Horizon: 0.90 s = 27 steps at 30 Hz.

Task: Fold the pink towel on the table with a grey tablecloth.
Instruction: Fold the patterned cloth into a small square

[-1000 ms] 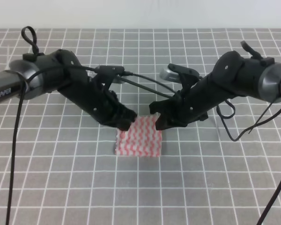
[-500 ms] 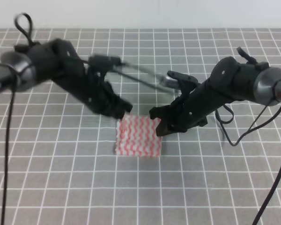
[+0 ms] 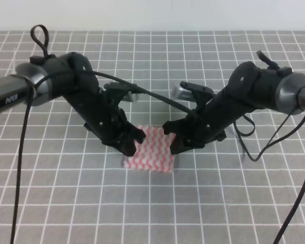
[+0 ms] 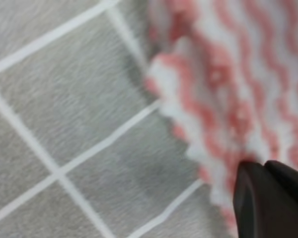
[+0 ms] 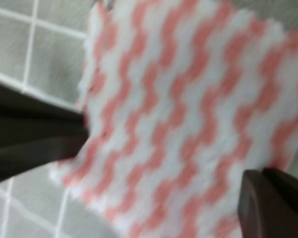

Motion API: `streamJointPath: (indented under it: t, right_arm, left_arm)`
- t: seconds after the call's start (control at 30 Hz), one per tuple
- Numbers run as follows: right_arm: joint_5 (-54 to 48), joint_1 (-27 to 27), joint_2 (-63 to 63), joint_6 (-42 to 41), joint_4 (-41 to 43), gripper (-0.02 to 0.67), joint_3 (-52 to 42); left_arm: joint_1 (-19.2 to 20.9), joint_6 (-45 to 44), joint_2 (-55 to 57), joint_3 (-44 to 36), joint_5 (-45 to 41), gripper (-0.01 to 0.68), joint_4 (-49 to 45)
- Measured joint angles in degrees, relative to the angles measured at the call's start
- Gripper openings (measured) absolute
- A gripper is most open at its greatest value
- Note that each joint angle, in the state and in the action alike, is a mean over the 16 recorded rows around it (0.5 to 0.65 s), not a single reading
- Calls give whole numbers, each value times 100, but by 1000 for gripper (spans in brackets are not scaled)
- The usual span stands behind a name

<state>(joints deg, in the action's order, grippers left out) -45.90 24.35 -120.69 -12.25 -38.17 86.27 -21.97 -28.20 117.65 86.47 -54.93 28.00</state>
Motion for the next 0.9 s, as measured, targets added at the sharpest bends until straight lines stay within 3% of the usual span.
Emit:
streamJointPath:
  t: [0.3,0.63,0.9]
  right_arm:
    - [399,-124,20,31,142,-16,0]
    - [317,-301,369,21,337,-16,-44]
    - [319,-339,1350,35,718,-16,-541]
  left_arm:
    - [-2,104,-99,-1,138,-2,-232]
    - [-1,125,-1096,-127,793,-2,-268]
    - [0,216,-2672,-1189,2006,-2,-281]
